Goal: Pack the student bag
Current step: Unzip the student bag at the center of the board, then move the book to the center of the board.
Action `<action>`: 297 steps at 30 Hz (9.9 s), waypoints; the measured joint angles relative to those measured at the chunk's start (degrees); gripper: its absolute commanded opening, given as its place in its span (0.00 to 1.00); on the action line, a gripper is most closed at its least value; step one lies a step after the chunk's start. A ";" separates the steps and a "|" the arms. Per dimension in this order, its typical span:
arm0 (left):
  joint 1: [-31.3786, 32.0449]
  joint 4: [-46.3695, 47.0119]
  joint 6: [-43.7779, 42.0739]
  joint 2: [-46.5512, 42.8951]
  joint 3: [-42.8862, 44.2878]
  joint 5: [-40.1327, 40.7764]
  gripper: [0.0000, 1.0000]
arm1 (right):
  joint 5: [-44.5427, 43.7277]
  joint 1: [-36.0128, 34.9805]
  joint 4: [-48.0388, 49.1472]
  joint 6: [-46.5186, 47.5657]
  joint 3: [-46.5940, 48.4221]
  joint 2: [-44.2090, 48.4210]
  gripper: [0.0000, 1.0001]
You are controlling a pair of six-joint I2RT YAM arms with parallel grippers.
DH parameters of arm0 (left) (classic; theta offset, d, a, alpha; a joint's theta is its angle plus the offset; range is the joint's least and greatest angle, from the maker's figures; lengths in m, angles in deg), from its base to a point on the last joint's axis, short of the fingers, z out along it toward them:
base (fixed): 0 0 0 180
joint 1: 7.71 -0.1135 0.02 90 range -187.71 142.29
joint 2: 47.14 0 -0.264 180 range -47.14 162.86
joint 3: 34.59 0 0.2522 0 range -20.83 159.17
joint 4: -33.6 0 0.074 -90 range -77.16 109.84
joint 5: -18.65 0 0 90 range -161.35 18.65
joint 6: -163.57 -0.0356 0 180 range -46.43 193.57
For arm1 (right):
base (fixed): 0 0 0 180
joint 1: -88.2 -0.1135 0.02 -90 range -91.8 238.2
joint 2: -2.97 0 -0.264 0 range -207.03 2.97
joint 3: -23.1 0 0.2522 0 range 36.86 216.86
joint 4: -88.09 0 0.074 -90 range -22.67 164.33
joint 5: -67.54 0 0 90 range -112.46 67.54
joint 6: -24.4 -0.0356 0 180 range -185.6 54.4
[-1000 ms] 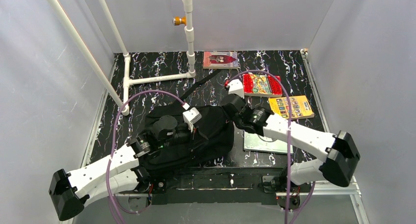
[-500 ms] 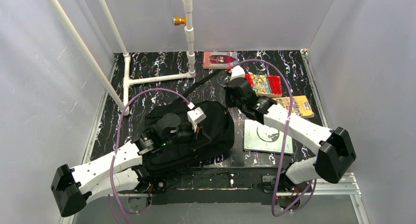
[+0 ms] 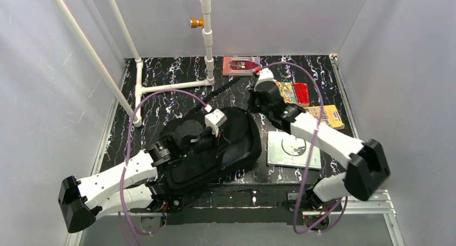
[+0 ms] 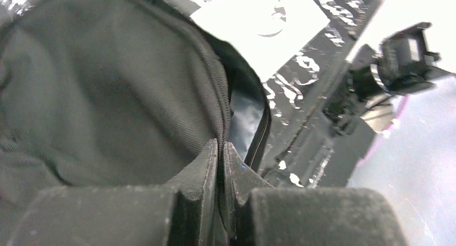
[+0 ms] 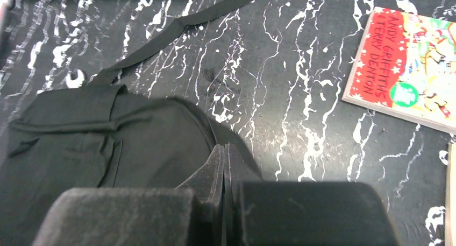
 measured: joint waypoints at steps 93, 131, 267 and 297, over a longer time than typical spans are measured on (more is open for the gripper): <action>3.58 4.59 6.40 16.04 6.38 14.78 0.00 | 9.66 0.13 -8.94 -11.19 -6.38 20.68 0.01; 3.98 -6.34 -2.60 13.88 10.75 6.56 0.00 | 35.65 5.53 -8.98 -7.26 35.04 -31.87 0.07; -9.05 -14.88 20.81 66.07 53.09 -6.93 0.19 | 35.45 48.04 -20.50 -6.80 -31.58 19.37 0.97; -8.94 -11.82 15.76 64.28 48.61 -16.33 0.66 | 20.02 46.25 -22.80 -14.49 -29.31 25.57 0.58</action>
